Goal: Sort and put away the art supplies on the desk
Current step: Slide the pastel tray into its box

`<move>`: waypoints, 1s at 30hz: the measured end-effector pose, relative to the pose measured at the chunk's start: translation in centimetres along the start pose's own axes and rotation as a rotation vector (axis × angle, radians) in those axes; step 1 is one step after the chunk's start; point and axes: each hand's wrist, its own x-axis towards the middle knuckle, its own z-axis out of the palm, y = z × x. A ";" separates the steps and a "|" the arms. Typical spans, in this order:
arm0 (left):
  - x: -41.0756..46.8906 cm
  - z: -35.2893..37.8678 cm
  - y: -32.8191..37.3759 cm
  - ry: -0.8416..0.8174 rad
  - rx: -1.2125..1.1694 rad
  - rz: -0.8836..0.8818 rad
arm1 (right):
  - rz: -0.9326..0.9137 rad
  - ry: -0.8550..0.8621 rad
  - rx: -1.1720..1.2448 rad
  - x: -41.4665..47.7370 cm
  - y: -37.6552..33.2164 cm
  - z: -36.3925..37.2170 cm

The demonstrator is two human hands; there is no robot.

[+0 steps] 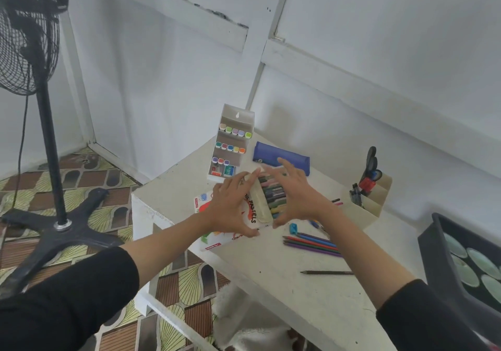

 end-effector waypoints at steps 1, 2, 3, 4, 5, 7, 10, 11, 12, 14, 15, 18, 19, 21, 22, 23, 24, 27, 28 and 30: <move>0.3 0.0 0.2 0.043 -0.028 -0.029 | 0.020 0.048 0.070 0.0 0.3 -0.3; 0.6 0.0 0.5 0.088 -0.055 -0.062 | 0.038 0.089 0.148 0.0 0.7 -0.6; 0.8 0.1 0.6 0.129 -0.077 -0.097 | 0.050 0.124 0.230 0.1 0.9 -0.9; 1.2 0.1 0.8 0.167 -0.093 -0.131 | 0.066 0.156 0.299 0.3 1.1 -1.2; 1.5 0.2 1.0 0.202 -0.105 -0.166 | 0.079 0.184 0.354 0.5 1.2 -1.5; 2.2 0.3 1.4 0.277 -0.119 -0.227 | 0.114 0.238 0.420 0.9 1.0 -1.7; 2.9 0.7 1.8 0.388 -0.106 -0.316 | 0.086 0.328 0.369 1.6 0.4 -1.5; 3.0 0.9 1.8 0.412 -0.101 -0.340 | 0.060 0.346 0.342 1.7 0.1 -1.4; 3.2 1.1 1.9 0.429 -0.098 -0.365 | 0.033 0.353 0.321 1.9 -0.2 -1.2; 3.3 1.4 2.2 0.457 -0.088 -0.412 | -0.018 0.352 0.247 2.3 -0.7 -0.4; 3.4 1.5 2.3 0.470 -0.076 -0.425 | -0.029 0.357 0.192 2.5 -0.9 0.1; 3.2 1.9 2.7 0.485 -0.059 -0.455 | 0.006 0.425 0.147 2.5 -1.4 1.5; 3.1 1.9 2.8 0.494 -0.056 -0.464 | 0.014 0.460 0.145 2.5 -1.5 1.8; 3.1 1.9 2.7 0.505 -0.051 -0.480 | 0.037 0.514 0.100 2.5 -1.7 2.3; 3.1 1.9 2.7 0.507 -0.051 -0.489 | 0.058 0.538 0.073 2.7 -2.0 2.6; 3.1 1.9 2.7 0.508 -0.051 -0.495 | 0.080 0.572 0.061 2.9 -2.2 2.8; 3.1 2.0 2.7 0.513 -0.049 -0.498 | 0.095 0.615 0.057 3.1 -2.4 3.1; 2.8 1.6 2.4 0.532 -0.048 -0.492 | 0.108 0.757 0.105 3.8 -3.0 4.3; 2.6 1.3 2.3 0.532 -0.061 -0.486 | 0.106 0.795 0.134 3.8 -3.2 4.5; 2.1 0.6 1.9 0.552 -0.112 -0.451 | 0.080 0.846 0.167 3.9 -3.4 4.8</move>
